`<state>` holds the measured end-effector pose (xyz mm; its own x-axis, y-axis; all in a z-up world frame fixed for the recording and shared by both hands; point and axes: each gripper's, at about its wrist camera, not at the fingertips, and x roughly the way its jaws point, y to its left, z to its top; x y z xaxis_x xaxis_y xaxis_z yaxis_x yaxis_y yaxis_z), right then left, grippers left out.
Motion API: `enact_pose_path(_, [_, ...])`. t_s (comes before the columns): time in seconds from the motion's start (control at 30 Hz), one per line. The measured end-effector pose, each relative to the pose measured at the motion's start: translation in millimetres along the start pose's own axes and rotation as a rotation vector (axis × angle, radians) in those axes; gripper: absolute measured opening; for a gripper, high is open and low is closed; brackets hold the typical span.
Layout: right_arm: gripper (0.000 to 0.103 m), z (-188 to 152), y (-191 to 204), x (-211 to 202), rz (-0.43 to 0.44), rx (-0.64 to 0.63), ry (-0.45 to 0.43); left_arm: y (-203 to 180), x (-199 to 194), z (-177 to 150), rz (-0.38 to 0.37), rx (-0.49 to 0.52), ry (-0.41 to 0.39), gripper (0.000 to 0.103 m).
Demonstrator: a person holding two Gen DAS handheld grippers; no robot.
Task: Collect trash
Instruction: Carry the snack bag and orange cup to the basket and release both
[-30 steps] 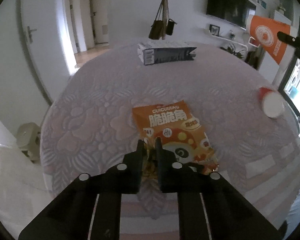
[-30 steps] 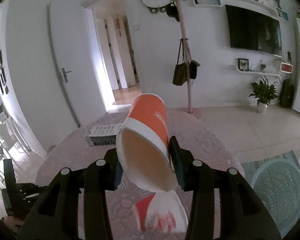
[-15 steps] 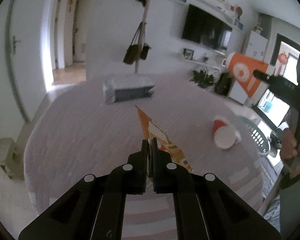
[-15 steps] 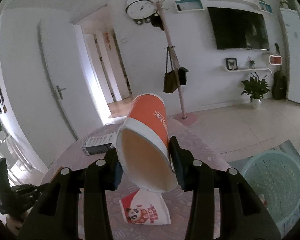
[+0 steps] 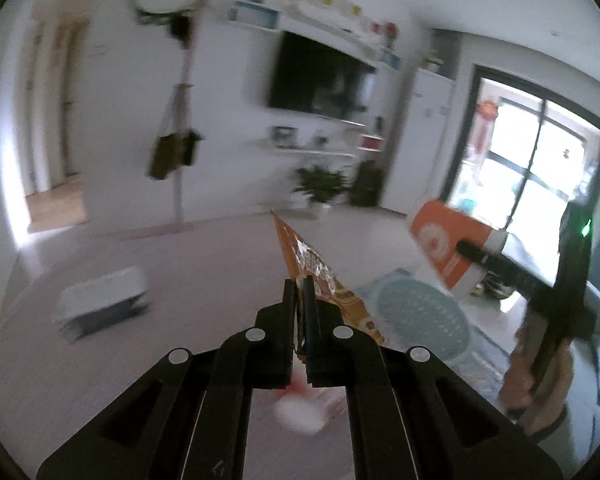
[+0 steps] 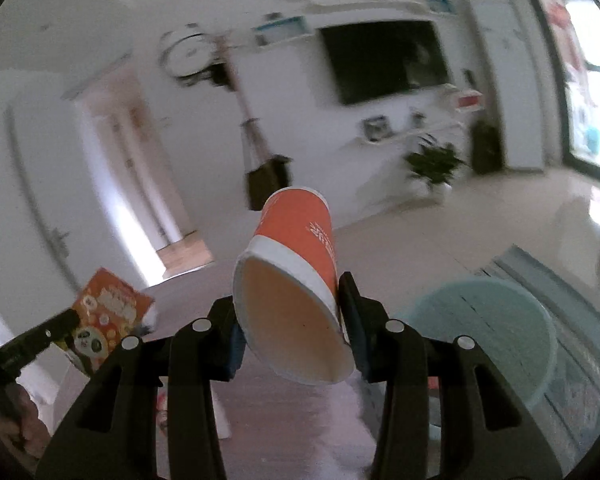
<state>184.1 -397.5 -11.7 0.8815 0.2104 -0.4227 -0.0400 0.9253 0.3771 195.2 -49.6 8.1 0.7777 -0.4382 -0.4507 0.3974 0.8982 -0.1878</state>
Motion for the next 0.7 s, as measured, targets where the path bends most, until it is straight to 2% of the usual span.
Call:
enact_pose_path(0.13, [0.039,-3,-45,7,-0.114,0.098,0.026,-43,58,25,-0.117,0.049,0.032,0.002])
enact_pose_path(0.23, [0.04,-12,-75,15,-0.197,0.161,0.05,-78,106,35,-0.217,0.065,0.105,0.002])
enact_pose_path(0.3, [0.041,-19,-92,22,-0.266,0.186,0.08,-99,135,33,-0.243,0.087,0.157,0.002])
enact_pose_path(0.4, [0.043,-35,-119,30,-0.309,0.259,0.118,-124,179,22,-0.261,0.116,0.257,0.003])
enact_pose_path(0.5, [0.044,-51,-146,33,-0.361,0.343,0.136,-133,220,8,-0.242,0.074,0.347,0.003])
enact_pose_path(0.57, [0.044,-60,-157,36,-0.38,0.37,0.15,-135,234,3,-0.247,0.063,0.375,0.003])
enact_pose_path(0.63, [0.044,-65,-163,39,-0.394,0.38,0.164,-138,245,-1,-0.249,0.068,0.395,0.009])
enact_pose_path(0.7, [0.048,-68,-168,36,-0.4,0.388,0.161,-141,252,-1,-0.247,0.07,0.396,0.036])
